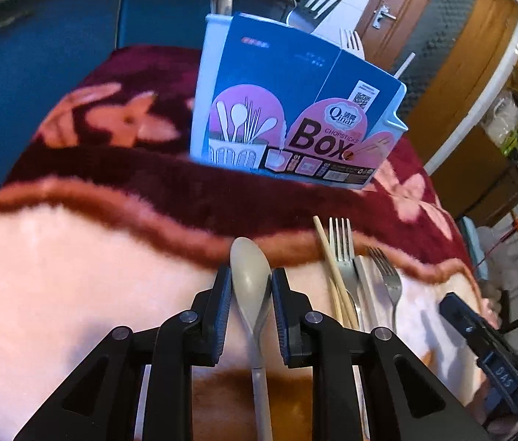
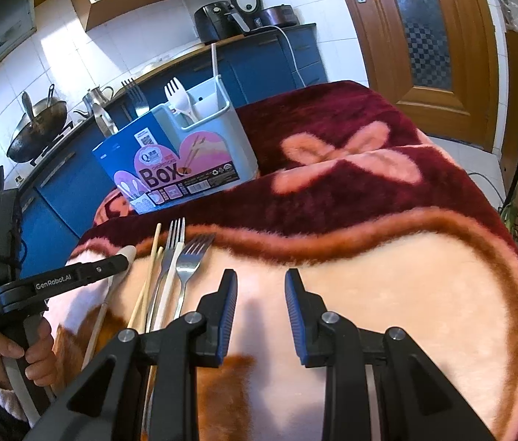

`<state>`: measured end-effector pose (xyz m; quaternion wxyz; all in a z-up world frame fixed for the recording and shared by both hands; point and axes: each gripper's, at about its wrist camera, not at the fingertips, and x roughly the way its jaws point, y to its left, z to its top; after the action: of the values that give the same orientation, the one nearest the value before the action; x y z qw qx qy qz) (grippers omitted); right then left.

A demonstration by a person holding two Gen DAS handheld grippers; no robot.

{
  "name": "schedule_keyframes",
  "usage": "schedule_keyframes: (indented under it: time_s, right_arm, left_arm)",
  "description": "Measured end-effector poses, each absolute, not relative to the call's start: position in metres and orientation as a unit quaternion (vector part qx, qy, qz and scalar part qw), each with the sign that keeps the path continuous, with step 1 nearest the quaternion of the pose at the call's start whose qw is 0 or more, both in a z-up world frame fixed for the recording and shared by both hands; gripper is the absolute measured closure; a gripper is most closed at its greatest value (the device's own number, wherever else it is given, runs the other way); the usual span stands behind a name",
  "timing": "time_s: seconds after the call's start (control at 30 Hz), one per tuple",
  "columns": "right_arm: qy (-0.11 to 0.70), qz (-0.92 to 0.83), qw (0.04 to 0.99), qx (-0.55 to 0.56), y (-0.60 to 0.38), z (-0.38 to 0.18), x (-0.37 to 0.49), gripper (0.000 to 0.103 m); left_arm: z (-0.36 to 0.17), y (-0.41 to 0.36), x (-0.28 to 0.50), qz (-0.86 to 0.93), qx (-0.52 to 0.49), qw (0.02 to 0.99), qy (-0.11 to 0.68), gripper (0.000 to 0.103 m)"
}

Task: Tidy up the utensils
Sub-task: 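Lower left tool onto beige plastic spoon and close while right tool lowers onto metal fork, then lift beige spoon with left tool while right tool closes on metal fork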

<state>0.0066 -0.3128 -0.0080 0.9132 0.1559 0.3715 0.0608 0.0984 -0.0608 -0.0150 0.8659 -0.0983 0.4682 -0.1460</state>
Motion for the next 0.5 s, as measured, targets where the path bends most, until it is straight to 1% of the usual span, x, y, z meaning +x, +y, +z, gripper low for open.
schedule_keyframes:
  time_s: [0.33, 0.37, 0.4, 0.5]
  right_arm:
    - [0.385, 0.085, 0.906, 0.156, -0.302, -0.002, 0.015, 0.073]
    - [0.386, 0.088, 0.905, 0.158, -0.301, -0.002, 0.016, 0.073]
    - [0.390, 0.093, 0.902, 0.160, -0.299, -0.002, 0.018, 0.073]
    - [0.401, 0.110, 0.894, 0.166, -0.293, -0.002, 0.025, 0.073]
  left_arm:
    - [-0.020, -0.043, 0.100, -0.198, -0.168, 0.837, 0.482, 0.081]
    - [-0.020, -0.044, 0.100, -0.205, -0.173, 0.835, 0.481, 0.082]
    - [-0.020, -0.043, 0.100, -0.213, -0.176, 0.833, 0.479, 0.093]
    - [-0.019, -0.047, 0.099, -0.232, -0.176, 0.830, 0.476, 0.097]
